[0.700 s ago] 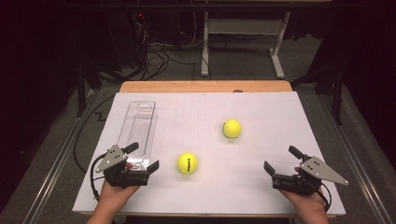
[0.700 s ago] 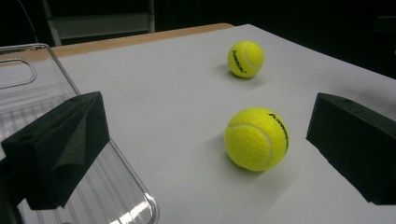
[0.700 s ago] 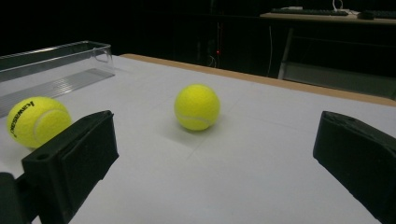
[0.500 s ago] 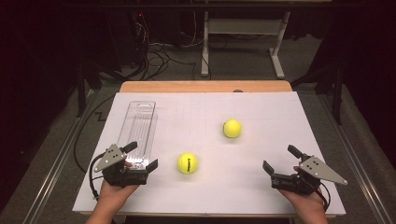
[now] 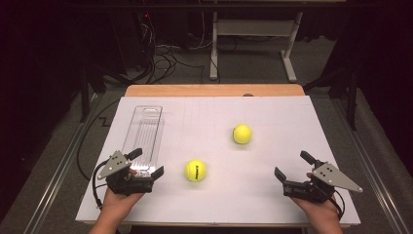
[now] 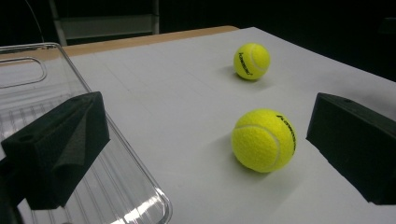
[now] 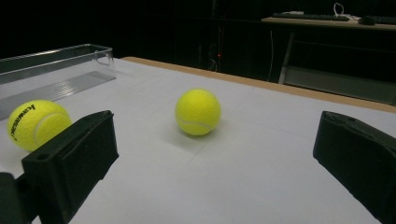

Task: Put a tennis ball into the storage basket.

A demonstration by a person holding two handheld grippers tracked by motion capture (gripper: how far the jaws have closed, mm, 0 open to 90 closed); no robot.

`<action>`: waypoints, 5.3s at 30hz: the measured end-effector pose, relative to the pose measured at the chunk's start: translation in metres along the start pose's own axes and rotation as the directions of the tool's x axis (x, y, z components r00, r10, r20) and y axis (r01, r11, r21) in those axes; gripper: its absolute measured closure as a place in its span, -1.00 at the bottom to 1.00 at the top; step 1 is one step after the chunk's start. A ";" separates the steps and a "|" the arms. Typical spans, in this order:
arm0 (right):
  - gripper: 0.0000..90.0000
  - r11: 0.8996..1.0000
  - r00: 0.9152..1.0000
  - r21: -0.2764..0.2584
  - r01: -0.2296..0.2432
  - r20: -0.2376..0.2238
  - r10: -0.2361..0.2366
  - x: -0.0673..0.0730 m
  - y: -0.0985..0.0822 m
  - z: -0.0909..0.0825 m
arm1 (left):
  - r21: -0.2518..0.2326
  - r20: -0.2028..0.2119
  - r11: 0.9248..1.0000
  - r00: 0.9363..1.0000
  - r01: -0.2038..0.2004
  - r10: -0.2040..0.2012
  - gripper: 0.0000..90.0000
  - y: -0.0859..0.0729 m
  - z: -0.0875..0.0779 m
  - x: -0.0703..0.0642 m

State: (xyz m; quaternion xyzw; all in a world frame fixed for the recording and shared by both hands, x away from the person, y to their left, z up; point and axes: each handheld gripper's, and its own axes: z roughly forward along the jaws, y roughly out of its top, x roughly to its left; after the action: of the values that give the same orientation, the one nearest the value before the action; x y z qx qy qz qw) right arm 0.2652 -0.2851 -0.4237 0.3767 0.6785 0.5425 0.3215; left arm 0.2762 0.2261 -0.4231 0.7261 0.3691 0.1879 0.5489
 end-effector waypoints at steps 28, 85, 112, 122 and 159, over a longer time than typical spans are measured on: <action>-1.00 1.000 1.000 0.013 -0.003 0.003 0.003 0.000 -0.003 0.001 | 0.049 0.014 0.999 1.000 -0.014 0.013 -0.97 0.001 0.000 0.001; -1.00 1.000 1.000 0.010 -0.001 -0.003 0.001 0.002 -0.002 -0.001 | 0.432 0.165 0.876 0.974 -0.214 0.156 -0.96 0.006 0.029 -0.046; -1.00 1.000 1.000 0.019 -0.004 -0.015 0.004 0.003 -0.004 0.000 | 0.635 0.132 0.753 0.985 -0.173 0.115 -0.95 0.008 0.051 -0.043; -1.00 1.000 1.000 0.019 0.000 -0.024 0.001 0.005 -0.003 0.000 | 0.715 0.135 0.678 0.986 -0.169 0.103 -0.94 0.006 0.063 -0.046; -1.00 1.000 0.999 0.024 0.012 -0.042 -0.011 0.008 -0.003 0.000 | 0.848 0.203 0.482 0.975 -0.220 0.088 -0.92 0.031 0.087 -0.043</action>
State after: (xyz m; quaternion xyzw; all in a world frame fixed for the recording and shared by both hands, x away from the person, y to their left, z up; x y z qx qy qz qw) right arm 0.2607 -0.2790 -0.4271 0.3653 0.6937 0.5403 0.3057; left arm 0.3173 0.1326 -0.4170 0.9436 0.3097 -0.0222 0.1146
